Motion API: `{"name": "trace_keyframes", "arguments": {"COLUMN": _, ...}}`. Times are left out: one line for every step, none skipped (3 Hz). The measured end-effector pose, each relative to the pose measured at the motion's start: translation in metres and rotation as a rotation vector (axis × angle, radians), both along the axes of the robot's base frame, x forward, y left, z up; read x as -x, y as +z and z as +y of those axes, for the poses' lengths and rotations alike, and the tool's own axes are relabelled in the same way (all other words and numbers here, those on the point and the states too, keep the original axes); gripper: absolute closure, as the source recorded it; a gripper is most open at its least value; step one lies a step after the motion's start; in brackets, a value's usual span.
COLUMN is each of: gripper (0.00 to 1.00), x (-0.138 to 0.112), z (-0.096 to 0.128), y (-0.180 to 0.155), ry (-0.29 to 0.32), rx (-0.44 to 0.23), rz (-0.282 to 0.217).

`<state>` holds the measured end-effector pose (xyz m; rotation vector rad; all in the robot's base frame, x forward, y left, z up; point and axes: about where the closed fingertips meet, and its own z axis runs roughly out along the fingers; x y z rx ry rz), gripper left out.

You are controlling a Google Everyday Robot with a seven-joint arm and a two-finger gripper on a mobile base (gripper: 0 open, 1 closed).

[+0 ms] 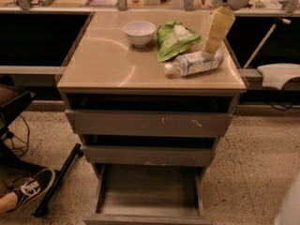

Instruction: Place blue plastic bottle into bottom drawer

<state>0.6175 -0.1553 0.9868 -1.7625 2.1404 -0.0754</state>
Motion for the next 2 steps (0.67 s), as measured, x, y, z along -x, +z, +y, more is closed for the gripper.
{"name": "trace_keyframes", "arguments": {"gripper": 0.00, "x": -0.0220, "z": 0.0011, "y": -0.0016, "ry": -0.010, "rx": -0.019, "rz": -0.022}}
{"name": "trace_keyframes", "arguments": {"gripper": 0.00, "x": -0.0242, "z": -0.0014, "y": -0.0050, "ry": -0.016, "rx": -0.034, "rz": -0.025}}
